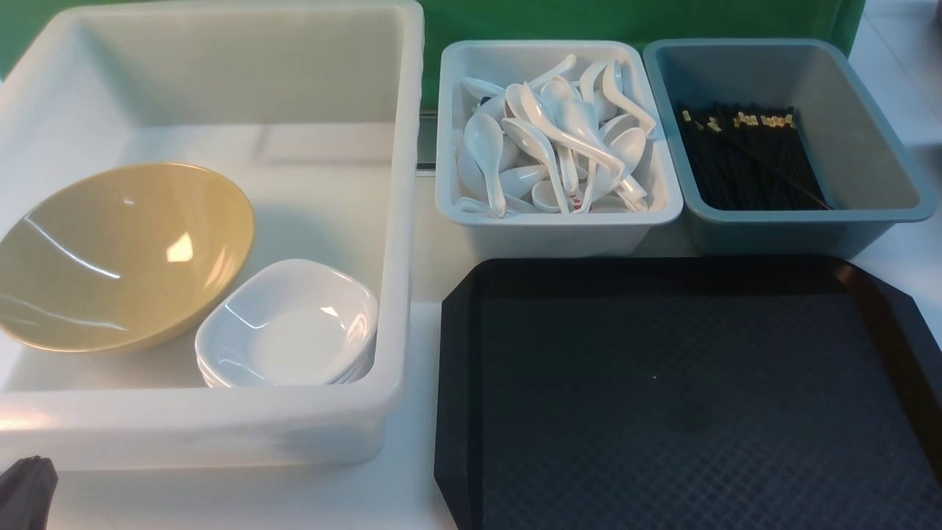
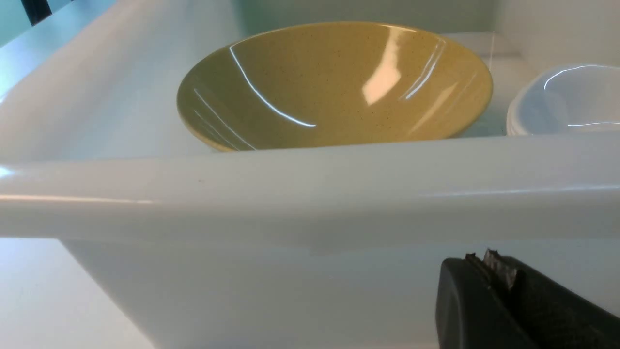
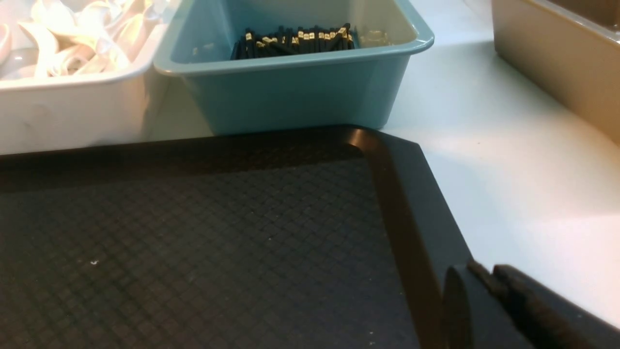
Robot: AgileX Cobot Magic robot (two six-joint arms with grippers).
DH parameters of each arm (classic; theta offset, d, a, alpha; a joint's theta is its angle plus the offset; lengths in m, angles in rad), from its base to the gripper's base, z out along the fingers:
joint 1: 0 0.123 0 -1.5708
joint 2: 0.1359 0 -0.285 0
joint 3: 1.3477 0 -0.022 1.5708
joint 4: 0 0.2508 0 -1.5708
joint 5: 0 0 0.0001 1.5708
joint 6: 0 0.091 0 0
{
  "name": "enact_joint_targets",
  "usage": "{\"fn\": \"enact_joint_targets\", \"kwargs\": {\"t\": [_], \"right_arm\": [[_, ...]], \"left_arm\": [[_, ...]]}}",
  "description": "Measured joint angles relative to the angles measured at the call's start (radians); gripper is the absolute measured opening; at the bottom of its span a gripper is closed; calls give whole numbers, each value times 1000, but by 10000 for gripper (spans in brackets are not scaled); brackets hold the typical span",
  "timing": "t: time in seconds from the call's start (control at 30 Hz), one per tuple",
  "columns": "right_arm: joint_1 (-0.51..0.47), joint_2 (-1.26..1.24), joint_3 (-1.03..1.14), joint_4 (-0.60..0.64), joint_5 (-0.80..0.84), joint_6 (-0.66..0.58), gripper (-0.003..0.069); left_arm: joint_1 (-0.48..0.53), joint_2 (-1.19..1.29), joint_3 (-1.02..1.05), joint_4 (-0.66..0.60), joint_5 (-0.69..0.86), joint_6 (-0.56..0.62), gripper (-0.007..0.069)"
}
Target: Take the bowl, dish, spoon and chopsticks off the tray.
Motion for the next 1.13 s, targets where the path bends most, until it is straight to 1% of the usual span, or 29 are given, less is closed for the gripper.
{"fn": "enact_joint_targets", "kwargs": {"t": [1.13], "right_arm": [[-1,0,0,0,0,0,123]], "left_arm": [[0,0,0,0,1,5,-11]]}}
